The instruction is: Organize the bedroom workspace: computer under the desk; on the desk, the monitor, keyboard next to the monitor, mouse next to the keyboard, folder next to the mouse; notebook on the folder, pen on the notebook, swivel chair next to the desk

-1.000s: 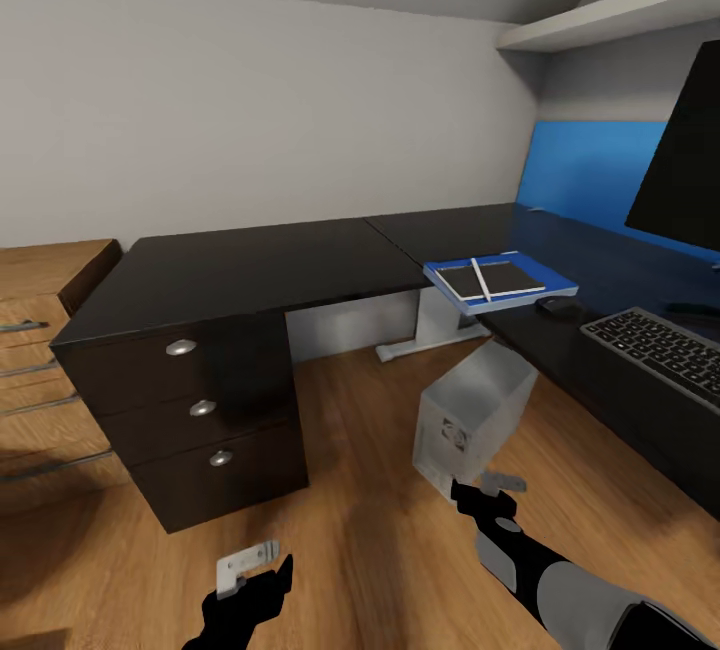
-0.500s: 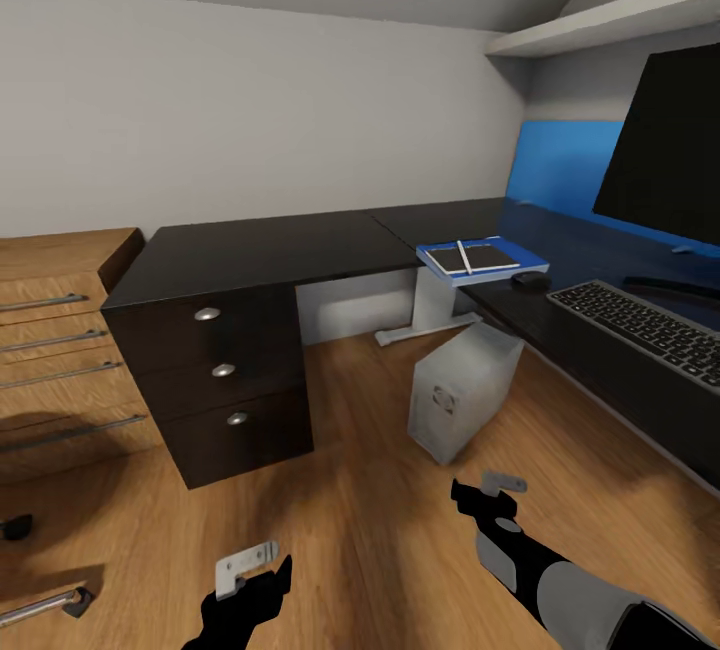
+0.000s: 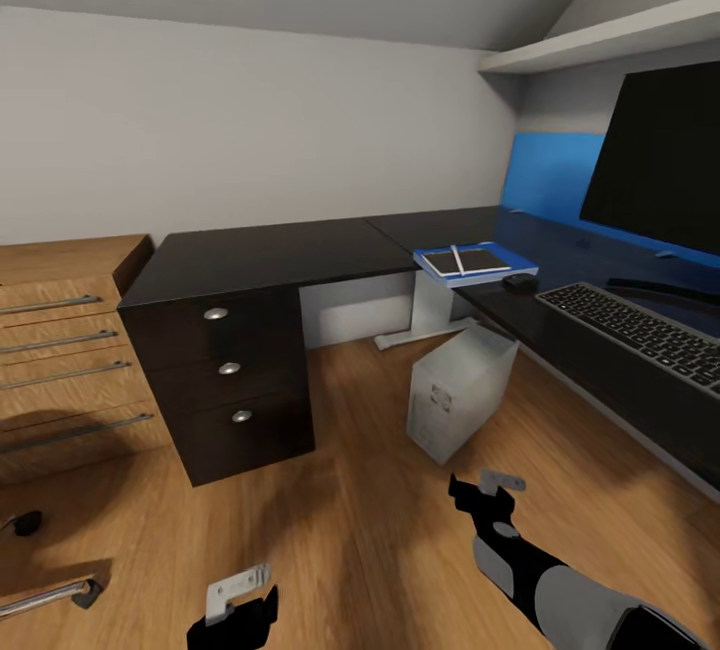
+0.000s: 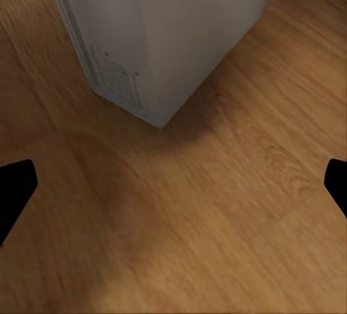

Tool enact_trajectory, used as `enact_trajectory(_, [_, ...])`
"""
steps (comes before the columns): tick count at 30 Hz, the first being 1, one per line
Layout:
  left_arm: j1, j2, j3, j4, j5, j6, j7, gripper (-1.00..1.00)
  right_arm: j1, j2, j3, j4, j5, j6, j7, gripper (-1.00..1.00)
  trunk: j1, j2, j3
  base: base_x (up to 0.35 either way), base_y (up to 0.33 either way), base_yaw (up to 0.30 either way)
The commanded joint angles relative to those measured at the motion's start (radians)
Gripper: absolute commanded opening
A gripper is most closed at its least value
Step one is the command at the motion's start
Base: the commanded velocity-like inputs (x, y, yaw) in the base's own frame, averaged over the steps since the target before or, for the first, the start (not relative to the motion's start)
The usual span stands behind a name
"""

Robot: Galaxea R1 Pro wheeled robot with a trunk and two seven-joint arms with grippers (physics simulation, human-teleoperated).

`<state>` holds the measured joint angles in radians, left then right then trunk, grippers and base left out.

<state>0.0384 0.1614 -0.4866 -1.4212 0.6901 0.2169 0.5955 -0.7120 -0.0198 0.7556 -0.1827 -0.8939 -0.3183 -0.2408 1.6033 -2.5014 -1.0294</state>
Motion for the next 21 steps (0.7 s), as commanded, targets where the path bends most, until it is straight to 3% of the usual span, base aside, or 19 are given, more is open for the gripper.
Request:
enact_trajectory(1, [0.0, 0.003, -0.001, 0.007, 0.005, 0.003, 0.007, 1.0, 0.003, 0.0, 0.009, -0.001, -0.007, -0.004, -0.005, 1.0, -0.001, 0.0, 0.003, -0.003, 0.0, 0.0])
enact_trajectory(7, [0.0, 0.009, 0.0, 0.041, 0.005, 0.001, 0.008, 1.0, 0.048, 0.003, 0.011, 0.001, -0.003, -0.03, -0.002, 1.0, -0.003, 0.001, 0.026, -0.001, 0.0, 0.0])
enact_trajectory(21, [0.0, 0.011, -0.002, 0.076, 0.006, 0.001, 0.01, 1.0, 0.158, 0.004, 0.01, 0.004, 0.037, -0.098, -0.004, 1.0, -0.057, 0.099, 0.07, 0.0, 0.0, 0.0])
